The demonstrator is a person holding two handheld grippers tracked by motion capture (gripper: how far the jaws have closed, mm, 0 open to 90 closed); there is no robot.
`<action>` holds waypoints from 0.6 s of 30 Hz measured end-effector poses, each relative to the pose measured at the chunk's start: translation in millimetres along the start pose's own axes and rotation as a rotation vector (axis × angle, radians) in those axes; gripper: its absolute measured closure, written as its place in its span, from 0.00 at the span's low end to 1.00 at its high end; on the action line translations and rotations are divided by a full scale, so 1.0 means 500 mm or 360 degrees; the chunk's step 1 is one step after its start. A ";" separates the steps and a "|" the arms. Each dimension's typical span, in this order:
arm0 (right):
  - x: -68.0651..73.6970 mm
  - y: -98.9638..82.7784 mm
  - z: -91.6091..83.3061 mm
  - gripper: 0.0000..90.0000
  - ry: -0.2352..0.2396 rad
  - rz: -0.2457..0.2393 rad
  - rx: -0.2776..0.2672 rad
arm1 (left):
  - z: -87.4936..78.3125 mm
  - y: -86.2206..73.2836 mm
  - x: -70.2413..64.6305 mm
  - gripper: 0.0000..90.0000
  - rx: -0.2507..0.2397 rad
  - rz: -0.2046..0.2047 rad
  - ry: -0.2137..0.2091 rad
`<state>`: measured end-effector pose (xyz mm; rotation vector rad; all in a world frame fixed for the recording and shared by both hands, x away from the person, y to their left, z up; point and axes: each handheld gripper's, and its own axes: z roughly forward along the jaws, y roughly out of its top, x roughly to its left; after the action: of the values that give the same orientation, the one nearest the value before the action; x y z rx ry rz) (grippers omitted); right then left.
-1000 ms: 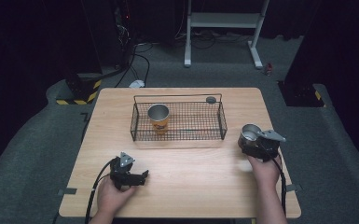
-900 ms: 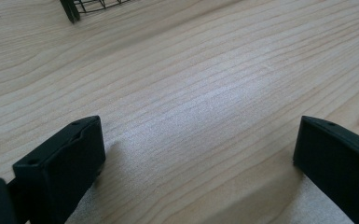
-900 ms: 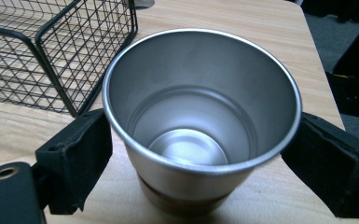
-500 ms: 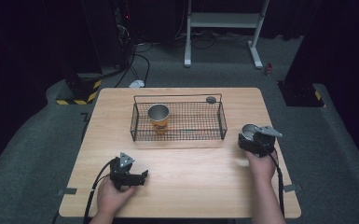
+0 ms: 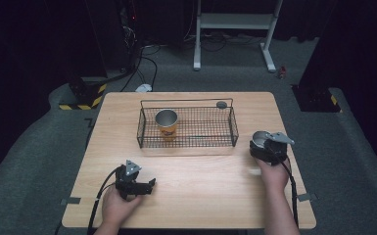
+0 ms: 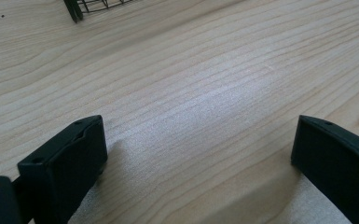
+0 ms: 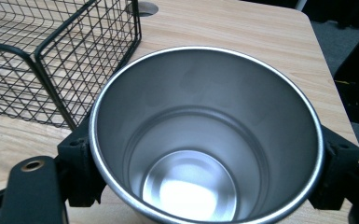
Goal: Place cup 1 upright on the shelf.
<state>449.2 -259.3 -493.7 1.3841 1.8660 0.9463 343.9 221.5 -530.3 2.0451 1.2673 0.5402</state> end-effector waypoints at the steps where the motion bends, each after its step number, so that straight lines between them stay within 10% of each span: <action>1: 0.002 0.000 -0.001 0.20 0.0003 0.0000 -0.0002 | 0.000 0.000 0.000 0.04 0.0000 0.0000 0.0000; 18: 0.025 0.001 -0.052 0.20 0.0046 -0.0033 -0.0071 | 0.000 0.000 0.000 0.05 -0.0004 0.0005 -0.0003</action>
<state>425.0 -252.1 -479.8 1.3286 1.8657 0.9964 343.8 221.5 -530.3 2.0450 1.2622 0.5412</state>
